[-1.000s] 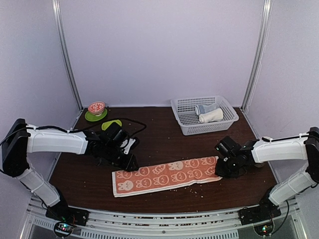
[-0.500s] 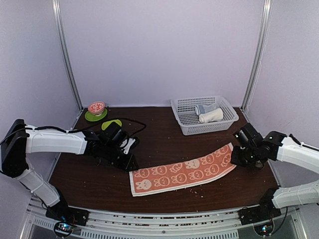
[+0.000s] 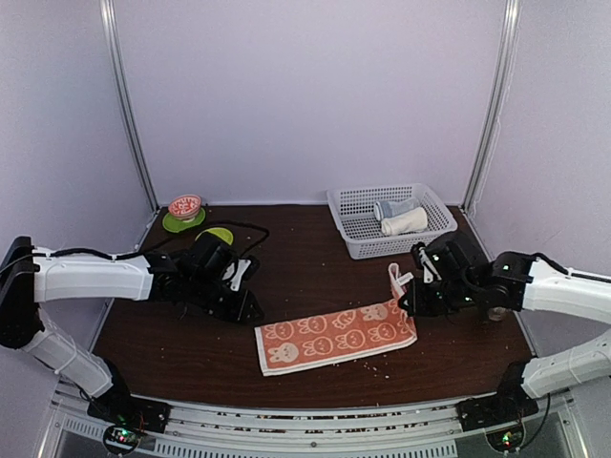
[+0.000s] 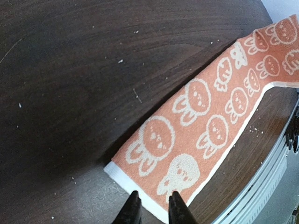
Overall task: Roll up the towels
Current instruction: Pick up the towel from the center of the board, then fold the towel at the center of the board.
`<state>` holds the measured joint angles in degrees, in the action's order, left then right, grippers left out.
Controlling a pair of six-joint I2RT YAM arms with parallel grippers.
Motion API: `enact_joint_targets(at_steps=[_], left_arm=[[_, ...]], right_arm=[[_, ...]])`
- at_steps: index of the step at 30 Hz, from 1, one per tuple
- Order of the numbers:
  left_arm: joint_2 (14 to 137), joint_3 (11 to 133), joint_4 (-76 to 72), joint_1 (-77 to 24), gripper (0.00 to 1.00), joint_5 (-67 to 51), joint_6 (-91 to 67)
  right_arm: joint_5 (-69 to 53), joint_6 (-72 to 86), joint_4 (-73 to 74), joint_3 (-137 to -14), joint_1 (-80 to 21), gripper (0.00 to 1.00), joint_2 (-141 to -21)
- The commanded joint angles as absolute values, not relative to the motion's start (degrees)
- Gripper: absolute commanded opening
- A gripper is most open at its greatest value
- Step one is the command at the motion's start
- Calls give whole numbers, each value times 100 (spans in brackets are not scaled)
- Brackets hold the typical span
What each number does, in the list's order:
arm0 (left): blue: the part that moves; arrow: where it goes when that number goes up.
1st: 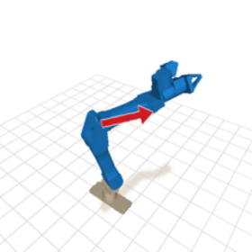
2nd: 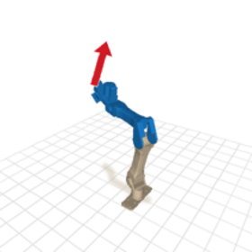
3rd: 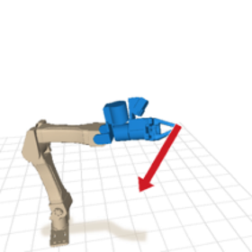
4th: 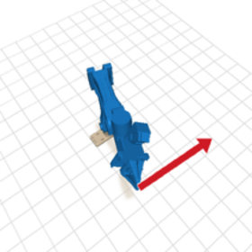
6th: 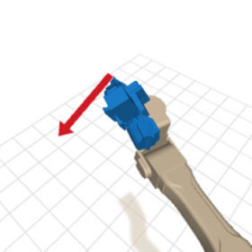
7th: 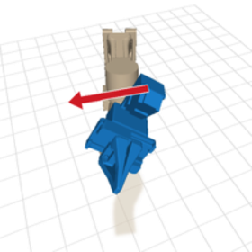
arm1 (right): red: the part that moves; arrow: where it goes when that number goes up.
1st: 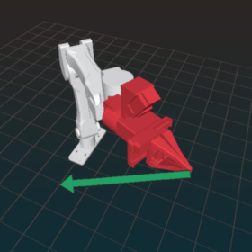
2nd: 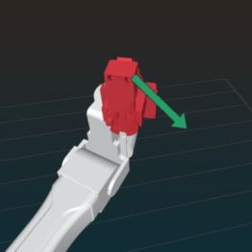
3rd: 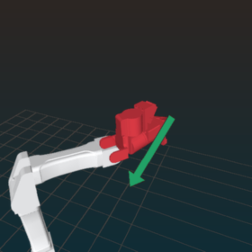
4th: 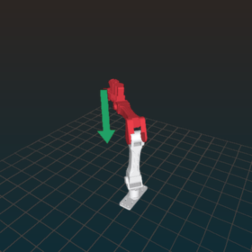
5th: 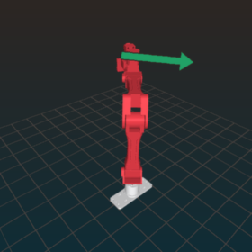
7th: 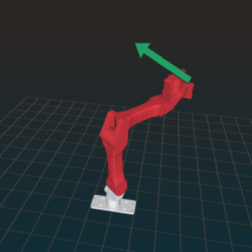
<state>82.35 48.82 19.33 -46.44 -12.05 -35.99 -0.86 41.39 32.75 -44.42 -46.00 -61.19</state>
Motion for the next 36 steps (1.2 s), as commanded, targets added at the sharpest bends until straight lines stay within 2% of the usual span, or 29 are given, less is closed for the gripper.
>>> enact_joint_targets(at_steps=[1, 9, 15, 36], left_arm=[[7926, 4552, 1740, -4617, 22, -1022, -3849], [7256, 3978, 1723, -4615, 21, -748, -4075], [6806, 3487, 1644, -4619, 21, -589, -4289], [6393, 2975, 1612, -4615, 20, -445, -4492]], right_arm=[[-344, 4468, 2197, -4797, -5280, 0, -6864], [-610, 4591, 1616, -6023, -6351, 0, -8894], [-799, 4601, 1795, -6873, -6628, 0, -9968], [-811, 4764, 2179, -7710, -7026, 0, -10865]])
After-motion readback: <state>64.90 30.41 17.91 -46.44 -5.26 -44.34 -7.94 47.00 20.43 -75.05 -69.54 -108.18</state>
